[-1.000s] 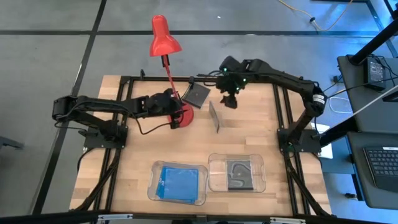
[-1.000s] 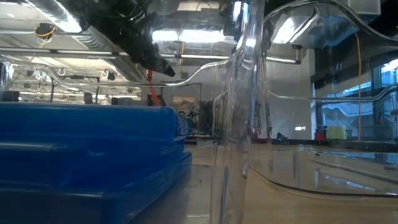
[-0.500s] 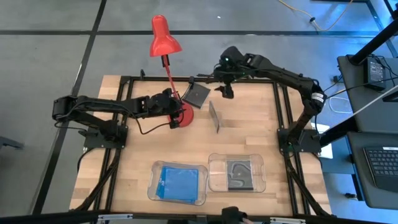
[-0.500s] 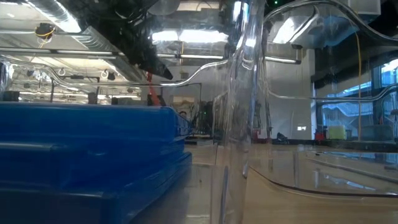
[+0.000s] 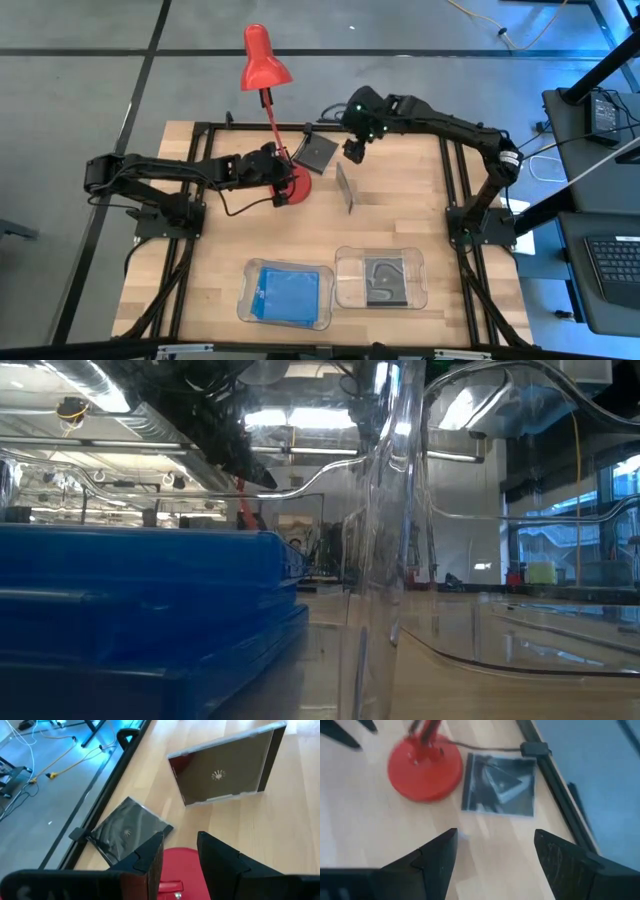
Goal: Pick & place jewel cases by type
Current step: Put the right black cd case into the right transparent bin
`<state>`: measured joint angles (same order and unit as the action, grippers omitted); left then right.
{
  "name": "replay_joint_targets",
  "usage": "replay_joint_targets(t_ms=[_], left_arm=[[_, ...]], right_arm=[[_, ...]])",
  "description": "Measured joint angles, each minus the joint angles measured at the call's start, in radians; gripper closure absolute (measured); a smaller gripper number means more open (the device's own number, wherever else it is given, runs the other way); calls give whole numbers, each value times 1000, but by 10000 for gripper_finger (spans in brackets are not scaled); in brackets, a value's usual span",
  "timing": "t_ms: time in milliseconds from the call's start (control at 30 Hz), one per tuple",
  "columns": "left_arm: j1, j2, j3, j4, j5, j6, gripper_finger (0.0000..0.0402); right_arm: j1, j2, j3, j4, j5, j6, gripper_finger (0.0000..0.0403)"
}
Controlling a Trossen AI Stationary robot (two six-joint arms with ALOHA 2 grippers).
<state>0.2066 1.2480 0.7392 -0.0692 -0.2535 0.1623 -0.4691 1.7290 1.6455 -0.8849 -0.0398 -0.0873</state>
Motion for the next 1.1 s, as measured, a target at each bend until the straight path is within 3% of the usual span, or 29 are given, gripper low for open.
replay_joint_targets(t_ms=[100, 200, 333, 600, 800, 1100], left_arm=[[0, 0, 0, -20, 0, -2, 284], [0, 0, 0, -23, 0, -12, 284], [0, 0, 0, -8, 0, 0, 284], [0, 1, 0, -26, 2, -11, 284], [0, 1, 0, -51, 4, -11, 284], [0, 1, 0, -104, 5, 0, 284]], right_arm=[[24, 0, 15, -89, 46, 46, 136], [20, 0, 33, -111, -24, 182, 136], [24, 1, 42, -148, -69, 191, 136], [158, 3, 31, -238, 121, 367, 136], [251, 37, 31, -245, 118, 501, 136], [277, 144, 31, -241, 94, 551, 136]])
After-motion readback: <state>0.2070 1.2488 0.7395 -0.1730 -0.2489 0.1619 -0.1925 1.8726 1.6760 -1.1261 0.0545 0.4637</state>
